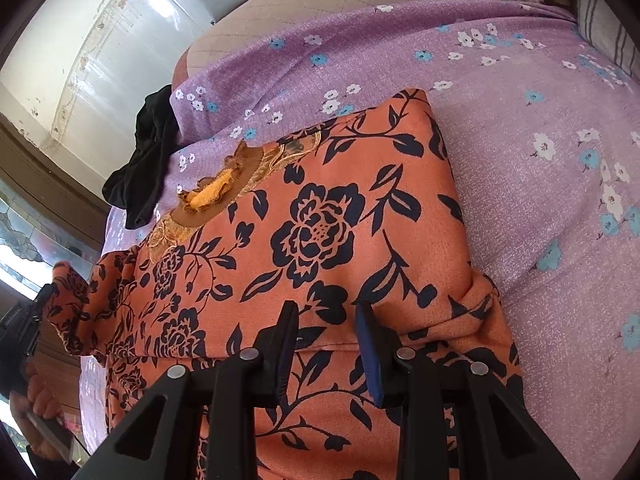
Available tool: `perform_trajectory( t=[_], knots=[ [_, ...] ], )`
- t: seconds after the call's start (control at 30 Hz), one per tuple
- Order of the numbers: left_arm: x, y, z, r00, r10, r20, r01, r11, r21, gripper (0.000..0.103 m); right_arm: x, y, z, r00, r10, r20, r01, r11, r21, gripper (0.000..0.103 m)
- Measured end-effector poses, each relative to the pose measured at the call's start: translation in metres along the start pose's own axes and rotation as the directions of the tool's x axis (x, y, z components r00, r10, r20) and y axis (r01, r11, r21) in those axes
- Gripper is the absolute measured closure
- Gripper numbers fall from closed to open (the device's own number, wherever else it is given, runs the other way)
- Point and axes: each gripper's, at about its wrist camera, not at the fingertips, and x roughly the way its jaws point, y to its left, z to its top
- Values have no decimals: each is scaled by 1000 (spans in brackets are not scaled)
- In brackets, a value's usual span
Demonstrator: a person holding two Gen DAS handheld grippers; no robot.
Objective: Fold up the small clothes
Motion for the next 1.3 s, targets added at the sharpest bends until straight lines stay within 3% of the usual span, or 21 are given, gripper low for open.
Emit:
perform_trajectory(
  t=[0.07,0.13,0.2,0.27,0.33,0.4,0.47,0.53,0.6,0.67,0.73,0.8,0.87,0.97,1.03,1.1,1.2,1.3],
  knots=[
    [31,-56,-32,986,25,-163,7,981,193,91,-5,2,1,1000,2,9,-2,1000,-9,70],
    [53,-88,-66,948,72,-311,21,958,284,88,-11,3,2,1000,9,18,-9,1000,-11,70],
    [42,-98,-79,948,117,-297,-16,947,321,83,-17,3,5,999,15,29,-15,1000,-7,70],
    [16,-97,-74,965,87,-247,-3,946,323,69,-22,1,7,999,18,41,-18,1000,-3,67],
    [-19,-83,-60,988,62,-145,-19,959,282,41,-26,-1,9,998,34,55,-35,999,8,45],
    [-49,-56,-49,995,99,-20,-92,973,214,28,-28,-2,10,997,50,63,-51,999,14,41],
    [-62,-22,-38,979,199,50,-204,971,123,25,-28,1,10,997,54,60,-53,999,-4,41],
    [-51,32,-25,961,276,26,-275,961,-14,25,-27,5,7,997,48,57,-47,999,-22,41],
    [-30,93,-24,959,274,-79,-284,939,-196,25,-24,9,4,998,37,51,-35,999,-41,41],
    [-9,149,-30,970,158,-184,-222,883,-414,26,-19,14,1,999,27,45,-24,998,-61,41],
    [-1,182,-36,988,22,-150,-106,807,-581,27,-13,17,-2,999,10,37,-7,997,-80,41],
    [3,192,-34,993,-49,-111,-33,773,-633,27,-7,20,-4,1000,0,25,3,996,-93,42],
    [3,187,-28,994,-64,-90,-5,788,-616,27,-1,21,-7,1000,-8,12,10,994,-107,41],
    [11,175,-20,992,-68,-110,-5,833,-553,32,1,24,-9,1000,-19,7,20,991,-132,41],
    [32,161,-18,982,-107,-158,6,846,-533,68,0,26,-10,1000,-23,13,25,989,-145,42],
    [40,153,-22,973,-112,-203,-9,856,-517,89,-3,26,-9,999,-27,28,31,988,-151,42],
    [30,143,-19,980,-113,-163,19,873,-487,100,-8,25,-7,998,-29,52,37,989,-142,42],
    [6,121,-4,976,-217,-35,178,873,-454,103,-14,22,-4,997,-28,75,37,992,-121,42]
  ],
)
